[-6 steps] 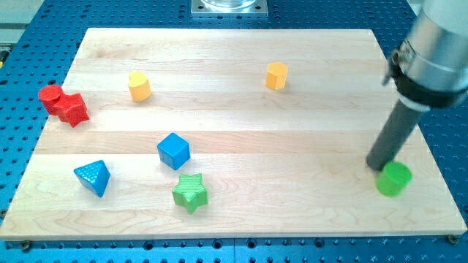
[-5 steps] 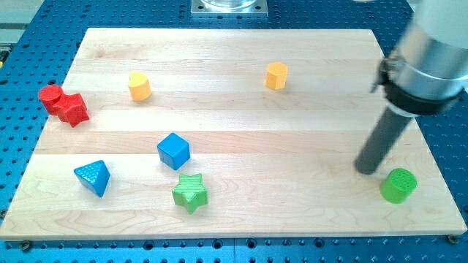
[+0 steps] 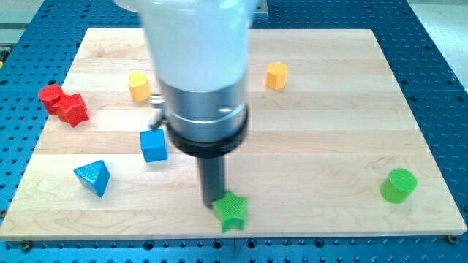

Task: Move the green star into the green circle

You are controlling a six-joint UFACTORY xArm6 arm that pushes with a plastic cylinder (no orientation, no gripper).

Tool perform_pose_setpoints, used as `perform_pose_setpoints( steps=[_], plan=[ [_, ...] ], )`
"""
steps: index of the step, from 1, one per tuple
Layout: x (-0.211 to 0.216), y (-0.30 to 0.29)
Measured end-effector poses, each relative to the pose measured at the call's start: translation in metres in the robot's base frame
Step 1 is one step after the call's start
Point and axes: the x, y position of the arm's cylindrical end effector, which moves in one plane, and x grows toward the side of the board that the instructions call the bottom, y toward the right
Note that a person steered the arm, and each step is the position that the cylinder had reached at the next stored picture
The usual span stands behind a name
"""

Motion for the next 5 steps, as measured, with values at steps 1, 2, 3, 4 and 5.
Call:
perform_pose_setpoints(
  steps=[1, 2, 3, 4, 5],
  plan=[
    [0.019, -0.056],
    [0.033, 0.029],
    [0.031, 0.119],
    [0.019, 0.167],
    [0.014, 0.166]
  ],
)
